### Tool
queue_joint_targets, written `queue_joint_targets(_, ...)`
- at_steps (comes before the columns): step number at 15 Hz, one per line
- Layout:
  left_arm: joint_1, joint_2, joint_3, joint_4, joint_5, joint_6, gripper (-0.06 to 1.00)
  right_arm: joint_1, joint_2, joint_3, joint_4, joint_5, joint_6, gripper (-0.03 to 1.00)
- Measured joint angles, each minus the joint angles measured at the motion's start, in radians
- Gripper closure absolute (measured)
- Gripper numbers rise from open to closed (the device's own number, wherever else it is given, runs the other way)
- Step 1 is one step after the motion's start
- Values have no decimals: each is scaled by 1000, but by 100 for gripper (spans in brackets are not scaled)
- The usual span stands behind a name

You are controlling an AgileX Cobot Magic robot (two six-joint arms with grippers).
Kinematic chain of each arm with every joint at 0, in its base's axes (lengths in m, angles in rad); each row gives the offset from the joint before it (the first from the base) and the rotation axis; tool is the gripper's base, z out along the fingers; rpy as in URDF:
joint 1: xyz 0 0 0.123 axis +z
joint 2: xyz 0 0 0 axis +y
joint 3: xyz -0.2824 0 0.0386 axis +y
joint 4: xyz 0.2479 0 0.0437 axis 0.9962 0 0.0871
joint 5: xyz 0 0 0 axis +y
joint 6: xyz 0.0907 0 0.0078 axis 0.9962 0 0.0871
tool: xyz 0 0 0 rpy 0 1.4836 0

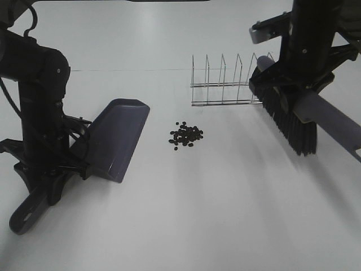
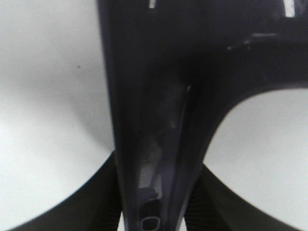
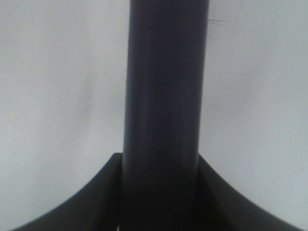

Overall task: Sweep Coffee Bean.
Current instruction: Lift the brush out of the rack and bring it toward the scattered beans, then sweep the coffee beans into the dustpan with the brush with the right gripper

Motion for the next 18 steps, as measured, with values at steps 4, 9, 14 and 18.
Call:
queue_joint_targets(4, -70, 14, -36, 19, -15, 6, 64, 57, 154, -107, -14, 64, 9, 63)
queue_joint_targets(9, -109, 34, -48, 22, 13, 6, 64, 142, 304, -297, 9, 86, -29, 63)
queue_joint_targets(14, -109, 35, -49, 14, 19, 7, 64, 161, 426, -441, 233, 92, -102, 63)
queue_joint_targets(18, -109, 35, -49, 14, 19, 9, 64, 161, 470, -466, 448, 49, -142, 63)
